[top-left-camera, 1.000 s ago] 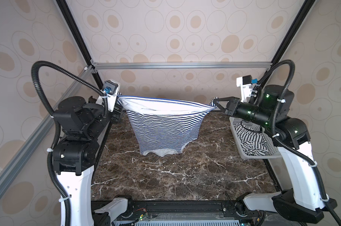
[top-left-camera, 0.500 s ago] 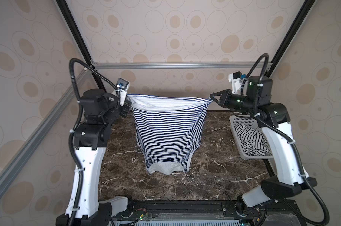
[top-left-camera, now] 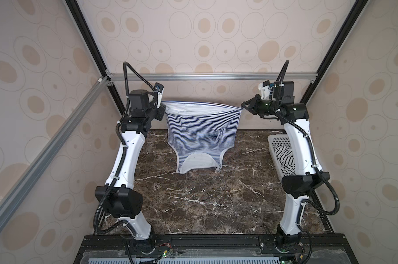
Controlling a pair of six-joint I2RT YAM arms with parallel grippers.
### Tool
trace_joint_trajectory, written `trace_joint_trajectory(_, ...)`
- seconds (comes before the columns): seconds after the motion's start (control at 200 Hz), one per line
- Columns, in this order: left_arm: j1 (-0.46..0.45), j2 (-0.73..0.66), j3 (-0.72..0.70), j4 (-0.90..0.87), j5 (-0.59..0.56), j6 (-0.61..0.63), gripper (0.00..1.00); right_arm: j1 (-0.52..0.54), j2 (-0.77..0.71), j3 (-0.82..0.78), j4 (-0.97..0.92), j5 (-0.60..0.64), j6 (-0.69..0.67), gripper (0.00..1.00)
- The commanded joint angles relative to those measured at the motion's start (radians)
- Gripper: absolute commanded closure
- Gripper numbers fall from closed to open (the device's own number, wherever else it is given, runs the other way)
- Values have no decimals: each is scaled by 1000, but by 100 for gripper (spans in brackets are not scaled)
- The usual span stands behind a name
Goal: Fold and stack tank tops
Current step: Smooth out the tank top at the center of the table.
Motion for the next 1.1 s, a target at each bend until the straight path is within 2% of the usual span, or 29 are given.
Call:
trace_joint_trajectory(0.0,7,-89,-28,107,-31,-45,100,-5,-84,-64,48,-38,-2,100)
trace_joint_trajectory(0.165,5,-339,-467,289,-3,-70,100,-7,-300,-563,288,-61,14,100)
trace_joint_trajectory(0.32,8,-477,-764,237,54,19,100,-7,-474,-950,425,-95,33,100)
trace_joint_trajectory(0.465,8,-574,-972,150,79,126,100,-7,-579,-1176,429,-100,33,100)
trace_joint_trajectory(0.605,8,-674,-1095,85,112,166,100,-8,-662,-1290,405,-76,28,100)
trace_joint_trajectory(0.695,8,-708,-1096,59,82,169,100,-8,-681,-1293,382,-80,27,100)
trace_joint_trajectory(0.805,8,-719,-1020,31,76,146,100,-8,-689,-1241,357,-100,25,100)
trace_joint_trajectory(0.961,8,-664,-805,-14,70,76,100,-8,-689,-1117,319,-129,32,100)
trace_joint_trajectory(1.096,7,-601,-564,-98,100,46,100,-7,-710,-1011,289,-152,40,100)
